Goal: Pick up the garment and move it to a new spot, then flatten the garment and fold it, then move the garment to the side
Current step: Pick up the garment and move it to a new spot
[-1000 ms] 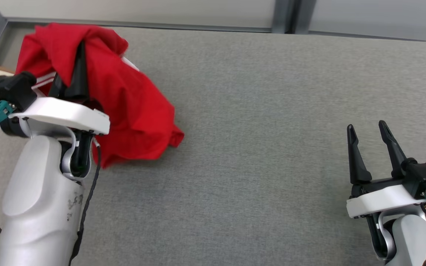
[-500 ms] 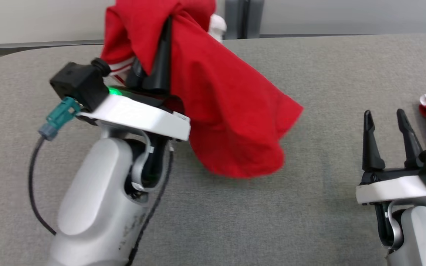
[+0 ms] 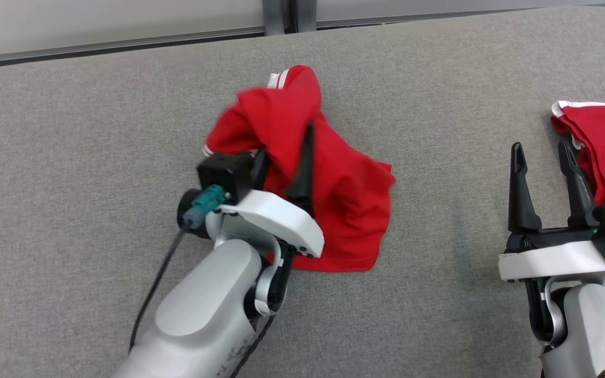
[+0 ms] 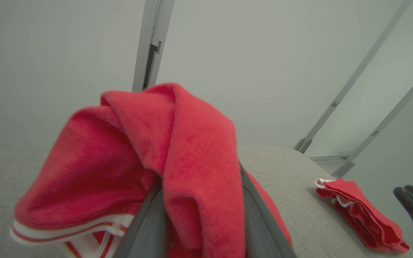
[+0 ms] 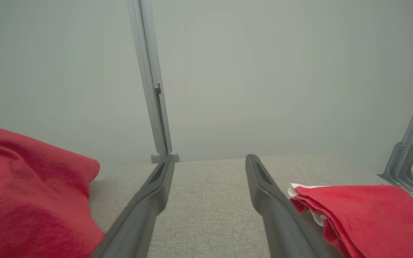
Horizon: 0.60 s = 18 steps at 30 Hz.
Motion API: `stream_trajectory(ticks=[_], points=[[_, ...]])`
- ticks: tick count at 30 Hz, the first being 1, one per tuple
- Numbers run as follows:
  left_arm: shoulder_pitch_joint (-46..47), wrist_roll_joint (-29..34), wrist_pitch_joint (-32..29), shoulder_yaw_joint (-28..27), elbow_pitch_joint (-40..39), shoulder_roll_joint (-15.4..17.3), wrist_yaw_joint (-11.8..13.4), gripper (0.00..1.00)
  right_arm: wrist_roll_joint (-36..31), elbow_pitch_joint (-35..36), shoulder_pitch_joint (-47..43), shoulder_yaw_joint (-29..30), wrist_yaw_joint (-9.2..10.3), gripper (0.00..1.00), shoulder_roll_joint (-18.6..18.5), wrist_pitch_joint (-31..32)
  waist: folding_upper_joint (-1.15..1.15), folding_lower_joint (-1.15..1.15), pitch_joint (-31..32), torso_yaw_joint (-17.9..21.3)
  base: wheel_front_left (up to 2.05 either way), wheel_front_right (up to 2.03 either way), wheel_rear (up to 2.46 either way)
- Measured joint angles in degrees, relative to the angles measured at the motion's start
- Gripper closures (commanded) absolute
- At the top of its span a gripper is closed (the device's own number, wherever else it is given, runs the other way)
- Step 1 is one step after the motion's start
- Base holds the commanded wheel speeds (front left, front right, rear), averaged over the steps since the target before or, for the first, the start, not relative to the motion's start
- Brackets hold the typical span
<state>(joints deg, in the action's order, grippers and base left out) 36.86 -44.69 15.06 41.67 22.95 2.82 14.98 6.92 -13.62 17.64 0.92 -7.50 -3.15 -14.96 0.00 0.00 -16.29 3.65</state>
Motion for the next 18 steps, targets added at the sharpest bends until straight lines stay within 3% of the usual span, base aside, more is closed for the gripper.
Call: stream_trajectory(ticks=[3, 7, 12, 18], points=[[1.29, 0.3, 0.01, 0.81, 4.15, -0.27, -0.66, 0.0, 0.14, -0.11, -0.01, 0.7, 0.01, 0.0, 0.02, -0.01, 0.0, 0.0, -0.01, -0.37, 0.0, 0.0, 0.0], [2.01, 1.93, 0.02, -2.55, 6.24, -0.02, -2.13, 0.0, 0.0, -0.14, -0.27, 1.24, 0.01, 0.0, 0.14, 0.0, 0.0, 0.0, 0.46, -1.96, 0.0, 0.0, 0.0], [-0.45, 5.79, 0.02, -7.53, 5.34, 1.44, -4.64, 0.0, -0.43, -0.43, -1.26, 1.51, 0.01, 0.0, -0.02, 0.0, 0.0, 0.0, 1.74, -4.87, 0.0, 0.0, 0.0], [-5.0, 10.83, 0.04, -13.45, 0.75, 5.1, -5.92, 0.0, -0.99, -0.71, -2.42, 1.38, 0.01, 0.0, -0.69, 0.0, 0.0, 0.0, 3.53, -8.21, 0.0, 0.0, 0.0]])
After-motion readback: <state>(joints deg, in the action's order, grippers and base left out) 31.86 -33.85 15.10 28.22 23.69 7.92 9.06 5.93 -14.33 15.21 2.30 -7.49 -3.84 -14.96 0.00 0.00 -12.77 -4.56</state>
